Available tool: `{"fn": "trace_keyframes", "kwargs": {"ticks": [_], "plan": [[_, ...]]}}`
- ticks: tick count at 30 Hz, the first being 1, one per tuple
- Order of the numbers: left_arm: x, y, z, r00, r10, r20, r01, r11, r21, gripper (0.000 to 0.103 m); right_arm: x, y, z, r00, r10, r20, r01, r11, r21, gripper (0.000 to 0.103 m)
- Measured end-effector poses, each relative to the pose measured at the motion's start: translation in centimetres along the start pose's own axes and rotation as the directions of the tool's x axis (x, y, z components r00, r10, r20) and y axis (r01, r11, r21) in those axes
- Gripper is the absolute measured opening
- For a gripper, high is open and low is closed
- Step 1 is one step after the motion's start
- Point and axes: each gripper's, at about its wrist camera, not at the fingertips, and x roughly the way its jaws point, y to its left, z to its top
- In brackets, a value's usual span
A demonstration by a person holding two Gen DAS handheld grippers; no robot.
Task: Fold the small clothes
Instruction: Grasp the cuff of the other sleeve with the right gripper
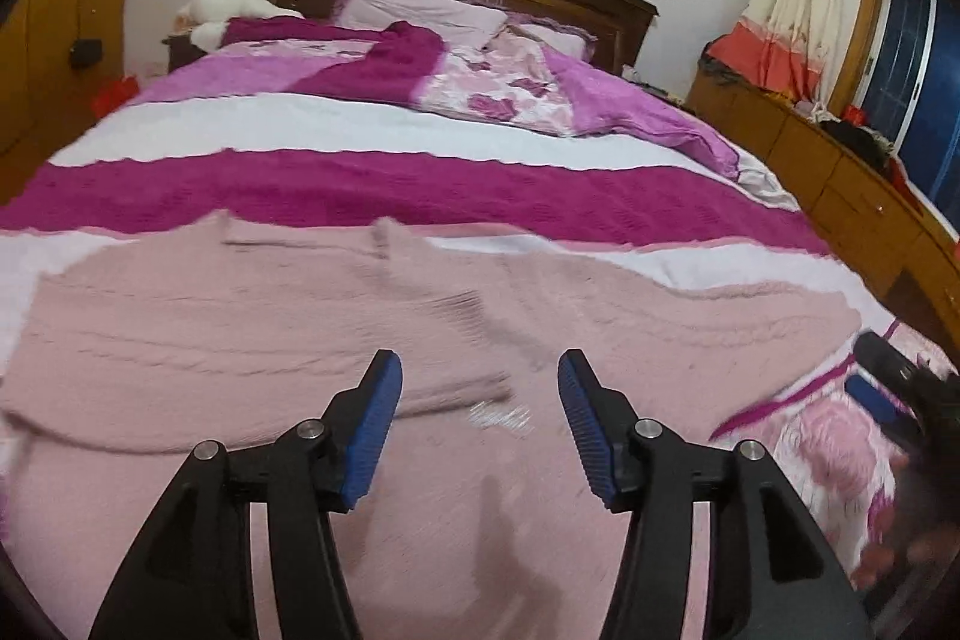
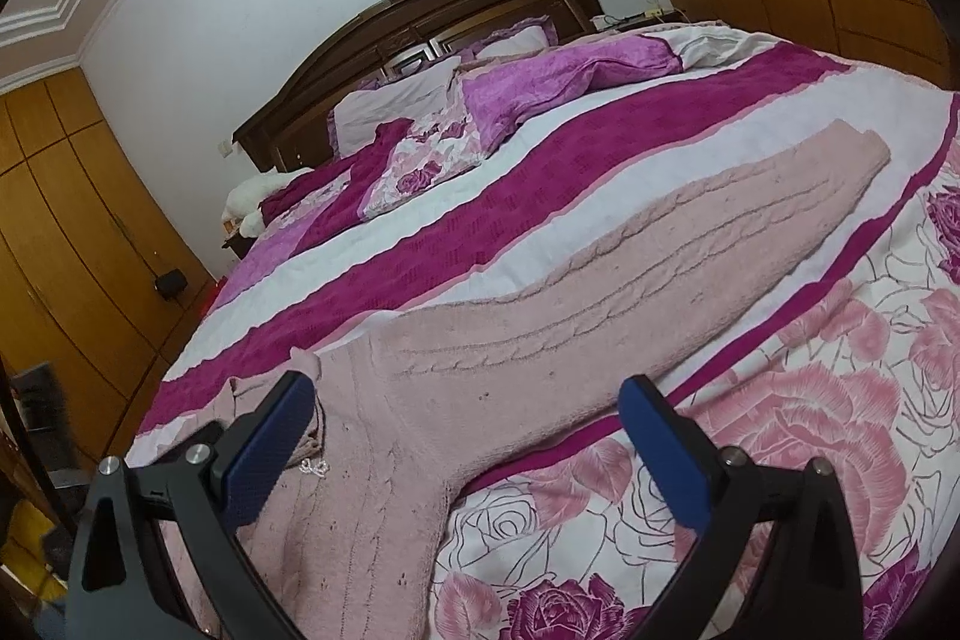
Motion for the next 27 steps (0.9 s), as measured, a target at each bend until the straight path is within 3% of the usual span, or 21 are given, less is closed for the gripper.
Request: {"fn": "trace_keyframes", "kwargs": {"ticks": [7, 10, 14, 18, 24, 27], "plan": [[-5.1, 5.5, -2.1, 0.991, 0.123, 0.051, -0.127, 0.989, 0.077, 0.033, -0.1, -2.0, -0.2, 1.000, -0.016, -0.025, 0.016, 1.000, -0.008, 0.103], [-6.3, 7.6, -2.5, 0.987, 0.145, 0.075, -0.151, 0.986, 0.074, 0.033, -0.8, -5.6, 0.2, 1.000, 0.007, -0.013, -0.005, 0.993, 0.115, 0.103], [-7.9, 9.7, -2.4, 0.986, 0.138, 0.092, -0.143, 0.988, 0.056, 0.033, -3.0, -12.0, 2.0, 0.995, 0.051, 0.085, -0.074, 0.954, 0.291, 0.103], [-8.4, 11.2, -2.1, 0.972, 0.191, 0.134, -0.200, 0.978, 0.062, 0.034, -4.3, -18.2, 4.8, 0.993, -0.065, 0.101, 0.031, 0.952, 0.304, 0.103], [-6.4, 13.0, -1.8, 0.972, 0.222, 0.072, -0.224, 0.974, 0.021, 0.034, -3.2, -25.0, 6.5, 0.995, -0.061, 0.077, 0.026, 0.922, 0.386, 0.103], [-5.4, 13.7, -2.0, 0.972, 0.233, 0.042, -0.233, 0.972, 0.000, 0.034, -2.1, -26.3, 7.5, 0.994, -0.009, 0.106, -0.034, 0.917, 0.397, 0.103]]}}
